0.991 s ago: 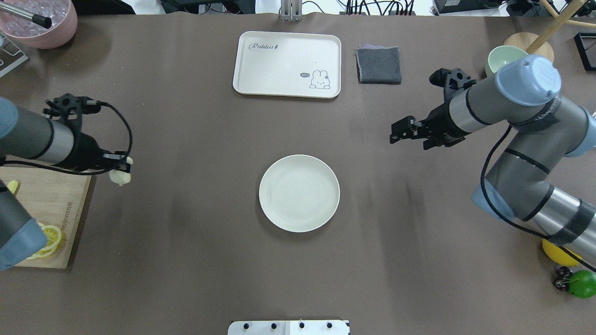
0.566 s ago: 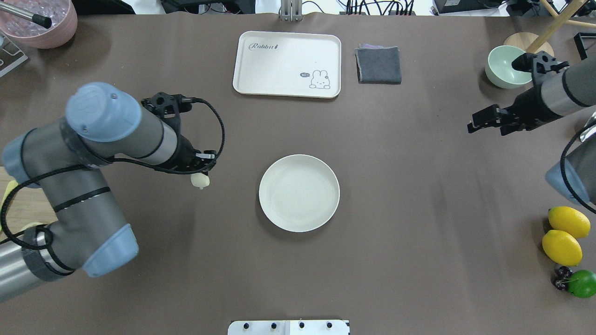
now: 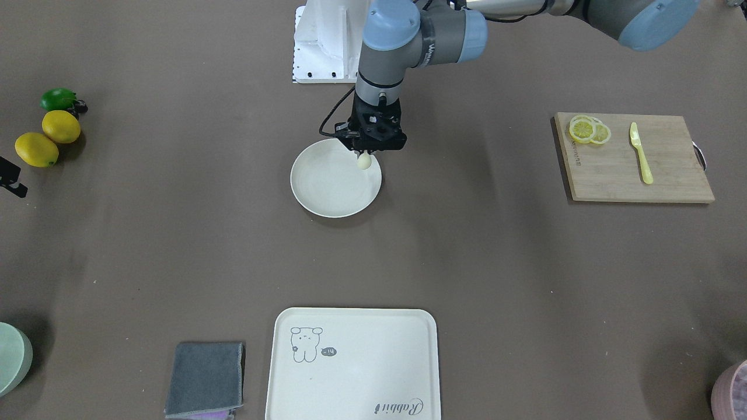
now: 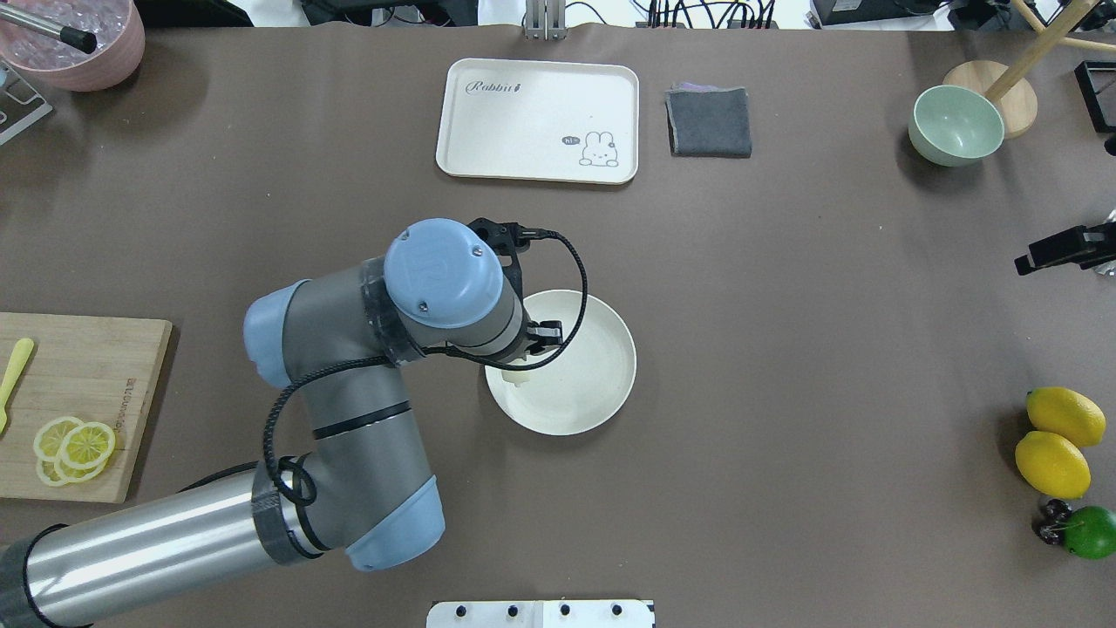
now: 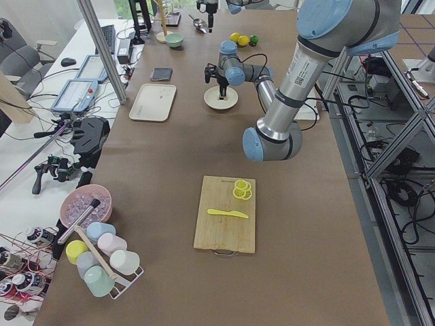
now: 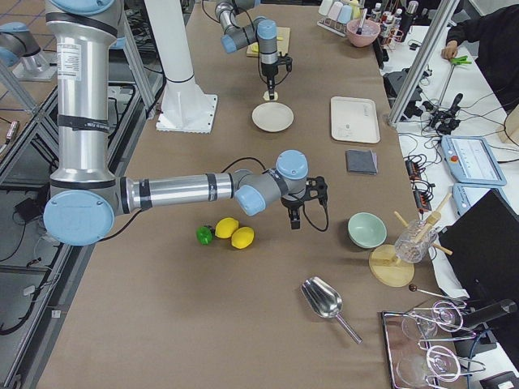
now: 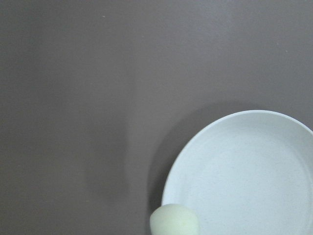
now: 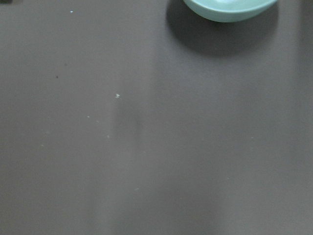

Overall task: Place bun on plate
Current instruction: 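Carry the bun with the left gripper over the white plate, then lower the bun onto the plate and open the left gripper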

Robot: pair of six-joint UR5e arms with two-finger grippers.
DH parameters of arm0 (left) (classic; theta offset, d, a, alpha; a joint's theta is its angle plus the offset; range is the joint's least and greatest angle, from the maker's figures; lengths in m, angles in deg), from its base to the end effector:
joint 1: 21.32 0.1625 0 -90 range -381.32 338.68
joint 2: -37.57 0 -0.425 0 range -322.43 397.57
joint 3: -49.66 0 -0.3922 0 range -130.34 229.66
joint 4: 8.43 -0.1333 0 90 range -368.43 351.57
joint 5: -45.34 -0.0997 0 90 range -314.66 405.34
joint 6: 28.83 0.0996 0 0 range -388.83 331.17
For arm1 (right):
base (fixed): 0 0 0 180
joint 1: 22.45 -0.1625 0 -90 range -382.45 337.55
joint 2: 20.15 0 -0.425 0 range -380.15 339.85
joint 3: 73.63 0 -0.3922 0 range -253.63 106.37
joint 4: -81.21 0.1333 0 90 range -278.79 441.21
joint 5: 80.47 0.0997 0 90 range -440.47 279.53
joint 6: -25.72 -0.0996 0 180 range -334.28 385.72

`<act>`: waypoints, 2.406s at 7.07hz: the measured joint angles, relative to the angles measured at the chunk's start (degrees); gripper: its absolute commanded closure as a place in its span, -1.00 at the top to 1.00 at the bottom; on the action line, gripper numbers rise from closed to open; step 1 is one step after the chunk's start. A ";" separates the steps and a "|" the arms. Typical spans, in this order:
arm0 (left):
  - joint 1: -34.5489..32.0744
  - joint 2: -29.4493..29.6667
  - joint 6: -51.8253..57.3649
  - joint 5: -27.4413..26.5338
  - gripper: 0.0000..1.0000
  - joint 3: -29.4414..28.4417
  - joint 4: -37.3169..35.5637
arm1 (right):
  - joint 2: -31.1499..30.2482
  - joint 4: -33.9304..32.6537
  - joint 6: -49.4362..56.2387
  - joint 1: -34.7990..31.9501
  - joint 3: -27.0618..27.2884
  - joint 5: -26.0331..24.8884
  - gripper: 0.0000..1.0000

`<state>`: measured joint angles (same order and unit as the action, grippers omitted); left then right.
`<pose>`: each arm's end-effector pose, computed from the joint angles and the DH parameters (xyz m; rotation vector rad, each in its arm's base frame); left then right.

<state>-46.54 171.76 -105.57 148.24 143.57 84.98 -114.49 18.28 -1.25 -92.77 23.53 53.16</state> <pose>0.5825 -0.3971 0.1577 0.0969 0.9142 -0.0926 -0.1015 -0.4755 0.5798 0.1607 -0.8781 -0.0799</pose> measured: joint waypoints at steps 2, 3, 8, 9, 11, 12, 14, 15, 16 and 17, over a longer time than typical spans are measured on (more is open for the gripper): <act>1.16 3.77 -0.01 -0.79 -1.00 -6.11 1.41 | -3.13 -0.46 5.68 -2.43 0.02 0.42 1.00; 2.12 4.68 0.01 -2.02 -0.95 -8.68 2.98 | -4.06 -0.53 7.29 -3.06 -0.01 0.46 1.00; 3.93 5.29 -0.14 -4.53 0.27 -11.09 5.01 | -4.10 -0.62 8.16 -3.37 0.01 1.57 1.00; 3.95 5.29 -0.17 -4.57 0.38 -11.07 4.97 | -3.96 -0.66 8.17 -3.35 -0.01 1.74 1.00; 3.94 5.29 -0.23 -4.63 0.49 -11.04 4.88 | -3.24 -1.57 8.17 -3.34 0.10 1.87 1.00; 3.87 5.28 -0.24 -4.63 0.51 -11.01 4.86 | -2.96 -2.06 8.17 -3.34 0.18 1.88 1.00; 3.59 5.22 -0.24 -4.69 0.51 -10.93 4.83 | -2.82 -2.34 8.17 -3.34 0.21 1.89 1.00; 3.48 5.21 -0.25 -4.87 0.52 -10.89 4.79 | -2.80 -2.36 8.17 -3.34 0.15 1.89 1.00; 3.46 5.21 -0.25 -5.43 0.52 -10.84 4.75 | -2.79 -2.39 8.17 -3.34 0.10 1.91 1.00; 3.40 5.21 -0.29 -6.01 0.52 -10.60 4.66 | -2.79 -2.41 8.17 -3.34 0.09 1.95 1.00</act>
<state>-43.14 176.97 -105.86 142.23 132.97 89.65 -117.28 15.87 6.91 -96.11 23.62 55.11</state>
